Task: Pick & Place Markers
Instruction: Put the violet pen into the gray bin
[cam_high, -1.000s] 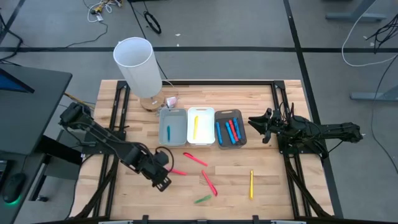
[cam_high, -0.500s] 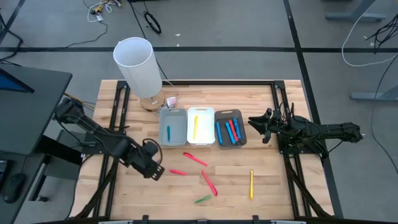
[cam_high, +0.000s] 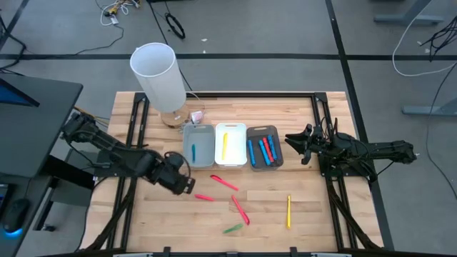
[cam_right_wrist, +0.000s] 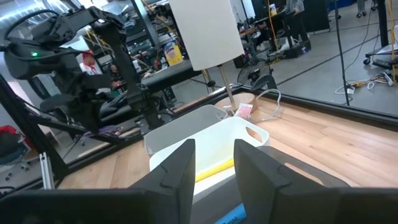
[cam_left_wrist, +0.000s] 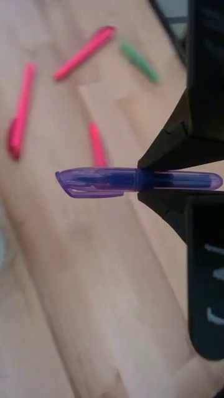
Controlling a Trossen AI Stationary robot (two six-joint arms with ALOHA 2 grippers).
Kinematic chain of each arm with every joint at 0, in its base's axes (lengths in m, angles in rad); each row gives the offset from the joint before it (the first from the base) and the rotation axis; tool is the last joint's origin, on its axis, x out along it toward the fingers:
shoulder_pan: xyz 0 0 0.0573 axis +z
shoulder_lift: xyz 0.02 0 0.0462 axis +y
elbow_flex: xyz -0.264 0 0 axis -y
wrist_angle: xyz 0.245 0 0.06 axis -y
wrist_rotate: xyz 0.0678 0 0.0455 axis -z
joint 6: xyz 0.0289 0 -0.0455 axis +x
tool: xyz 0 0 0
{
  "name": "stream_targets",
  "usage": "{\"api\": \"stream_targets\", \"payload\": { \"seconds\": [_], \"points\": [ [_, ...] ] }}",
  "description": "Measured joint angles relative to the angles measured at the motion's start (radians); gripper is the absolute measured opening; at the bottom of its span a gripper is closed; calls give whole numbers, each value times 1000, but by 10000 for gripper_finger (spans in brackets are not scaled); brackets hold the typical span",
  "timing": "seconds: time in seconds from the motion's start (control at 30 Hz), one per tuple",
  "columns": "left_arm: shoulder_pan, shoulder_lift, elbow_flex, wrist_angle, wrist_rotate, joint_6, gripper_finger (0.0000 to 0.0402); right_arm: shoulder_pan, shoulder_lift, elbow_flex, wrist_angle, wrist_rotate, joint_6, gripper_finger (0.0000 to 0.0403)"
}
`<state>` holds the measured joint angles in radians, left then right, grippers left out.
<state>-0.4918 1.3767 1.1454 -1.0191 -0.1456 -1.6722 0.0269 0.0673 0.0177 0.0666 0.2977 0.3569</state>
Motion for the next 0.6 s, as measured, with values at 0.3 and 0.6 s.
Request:
{"api": "stream_targets", "payload": {
  "seconds": [0.3, 0.6],
  "points": [
    [179, 57, 34, -40, -8, 37, 40, 0, 0, 0, 0, 0, 0, 111],
    [346, 91, 122, -81, -27, 164, 40, 0, 0, 0, 0, 0, 0, 111]
  ]
}}
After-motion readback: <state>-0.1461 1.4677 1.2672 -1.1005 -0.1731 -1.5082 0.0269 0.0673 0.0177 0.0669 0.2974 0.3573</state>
